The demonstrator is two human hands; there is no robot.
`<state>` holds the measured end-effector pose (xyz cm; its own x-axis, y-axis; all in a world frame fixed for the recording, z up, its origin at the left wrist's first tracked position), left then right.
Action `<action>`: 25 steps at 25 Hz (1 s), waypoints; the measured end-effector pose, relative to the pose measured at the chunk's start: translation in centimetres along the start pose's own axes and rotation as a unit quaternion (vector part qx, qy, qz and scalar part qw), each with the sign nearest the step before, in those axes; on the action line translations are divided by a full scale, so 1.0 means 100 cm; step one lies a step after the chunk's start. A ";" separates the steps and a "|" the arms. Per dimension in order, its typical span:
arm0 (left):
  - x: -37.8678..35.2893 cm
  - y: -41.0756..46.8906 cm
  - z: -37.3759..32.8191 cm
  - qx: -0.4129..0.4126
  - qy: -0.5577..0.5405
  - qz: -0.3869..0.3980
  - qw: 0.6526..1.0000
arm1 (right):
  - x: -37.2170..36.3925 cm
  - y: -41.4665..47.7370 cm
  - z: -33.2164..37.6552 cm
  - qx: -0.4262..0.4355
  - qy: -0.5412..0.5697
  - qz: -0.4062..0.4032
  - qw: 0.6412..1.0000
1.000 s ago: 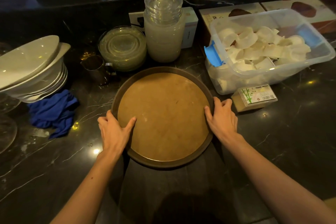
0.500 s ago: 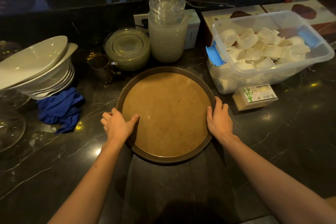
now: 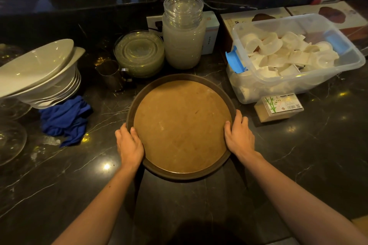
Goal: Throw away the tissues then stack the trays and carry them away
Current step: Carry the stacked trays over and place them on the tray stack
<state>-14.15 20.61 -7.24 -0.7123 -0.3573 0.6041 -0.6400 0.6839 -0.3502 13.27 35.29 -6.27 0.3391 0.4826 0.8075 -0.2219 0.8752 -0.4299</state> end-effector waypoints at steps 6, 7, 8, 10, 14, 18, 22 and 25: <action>0.003 0.007 -0.007 0.042 0.105 -0.030 0.993 | 0.005 0.007 0.002 -0.004 -0.035 0.027 0.999; 0.002 0.007 -0.008 0.045 0.113 -0.031 0.992 | 0.005 0.008 0.002 -0.005 -0.035 0.028 0.999; 0.002 0.006 -0.009 0.045 0.120 -0.031 0.991 | 0.006 0.008 0.001 -0.006 -0.035 0.033 0.999; 0.004 0.005 -0.007 0.034 0.132 -0.021 0.990 | 0.009 0.010 -0.001 -0.006 -0.030 0.049 0.998; 0.016 0.018 0.002 0.016 0.137 0.040 0.990 | 0.021 0.022 0.001 -0.009 0.002 0.062 0.998; 0.022 0.028 -0.002 0.020 0.155 0.056 0.986 | 0.026 0.031 0.005 -0.004 0.001 0.074 0.997; 0.020 0.033 -0.004 0.028 0.175 0.038 0.984 | 0.022 0.029 0.002 0.022 -0.040 0.076 0.996; 0.019 0.035 0.000 0.024 0.171 0.038 0.984 | 0.019 0.027 0.000 0.028 -0.033 0.066 0.997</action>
<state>-17.74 22.37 -7.35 -0.6252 -0.0662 0.7777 -0.6075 0.6669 -0.4315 13.33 38.62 -5.92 0.2433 0.5883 0.7711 -0.3125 0.8002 -0.5119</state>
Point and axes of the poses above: each hand's wrist, its own y-axis towards the middle knuckle, its own x-axis out of the back of the hand, z = x × y, the point moved 1 cm from there along y, towards the middle knuckle, and after that the axes turned 15 degrees about z, right-handed, at the moved point
